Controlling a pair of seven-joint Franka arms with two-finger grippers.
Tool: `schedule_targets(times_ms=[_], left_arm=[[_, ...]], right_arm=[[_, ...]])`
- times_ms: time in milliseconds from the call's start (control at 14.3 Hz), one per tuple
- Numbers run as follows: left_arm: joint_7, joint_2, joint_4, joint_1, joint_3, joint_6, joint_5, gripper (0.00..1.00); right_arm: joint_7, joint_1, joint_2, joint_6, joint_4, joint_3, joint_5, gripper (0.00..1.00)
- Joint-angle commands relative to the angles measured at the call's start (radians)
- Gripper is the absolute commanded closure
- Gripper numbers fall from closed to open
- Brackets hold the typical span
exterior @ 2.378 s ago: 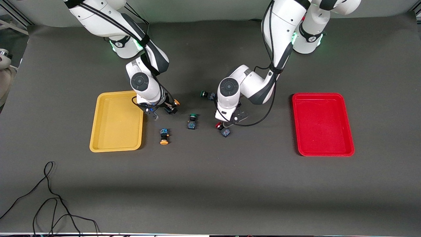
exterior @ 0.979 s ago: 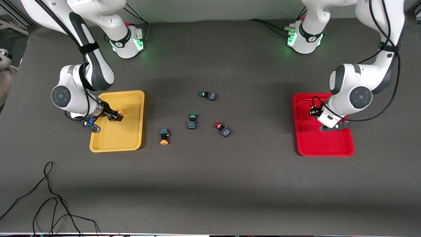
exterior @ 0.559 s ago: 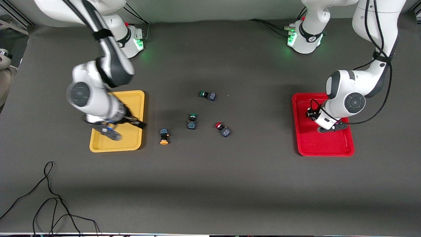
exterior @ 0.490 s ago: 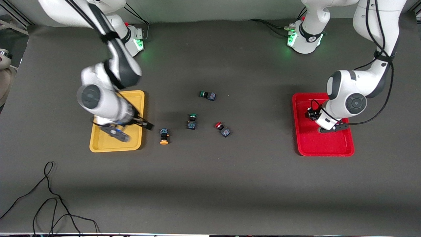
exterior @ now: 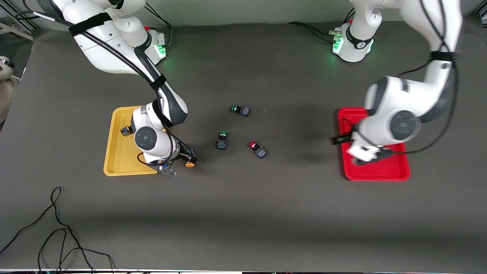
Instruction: Place red and yellow buttons in trays
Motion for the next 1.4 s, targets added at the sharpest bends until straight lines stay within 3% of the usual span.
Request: schedule_targets(times_ms=[0,140,420,629,699,839,909,979,1049,1329], left_arm=[[-0.301,0.225,0.266,-0.141,0.01,-0.037,-0.045,0.0],[-0.456,0.348,0.383,-0.211,0.01,-0.004,-0.108,0.0],[-0.53,0.471,0.399,-0.285,0.01,0.251,-0.107,0.0],[-0.55,0.513,0.4,-0.319,0.01,0.3,-0.113,0.01],[-0.558,0.517,0.399,-0.319,0.01,0.314,-0.111,0.02],[-0.57,0.533,0.399,-0.328,0.01,0.349,-0.11,0.05],[-0.575,0.534,0.396,-0.336,0.01,0.36,-0.102,0.17],[-0.569,0.534,0.384,-0.343,0.01,0.36,-0.096,0.51],[-0.573,0.531,0.377,-0.351,0.01,0.358,-0.096,0.98],[-0.563,0.479,0.362,-0.344,0.023,0.239,-0.094,1.0]], right_arm=[[0.008,0.004,0.024,0.08,0.001,0.015,-0.005,0.16],[0.007,0.001,0.021,0.086,-0.009,0.017,-0.005,0.34],[0.01,-0.004,-0.006,0.038,-0.006,0.013,-0.005,1.0],[-0.051,-0.022,-0.149,-0.161,0.002,-0.048,-0.005,1.0],[-0.143,-0.022,-0.199,-0.241,0.004,-0.092,-0.005,1.0],[-0.342,-0.024,-0.25,-0.291,-0.016,-0.237,-0.002,1.0],[-0.419,-0.024,-0.244,-0.289,-0.024,-0.285,0.021,1.0],[-0.456,-0.025,-0.227,-0.276,-0.029,-0.304,0.067,1.0],[-0.463,-0.033,-0.198,-0.256,-0.033,-0.309,0.085,1.0],[-0.473,-0.042,-0.177,-0.207,-0.055,-0.309,0.089,0.98]])
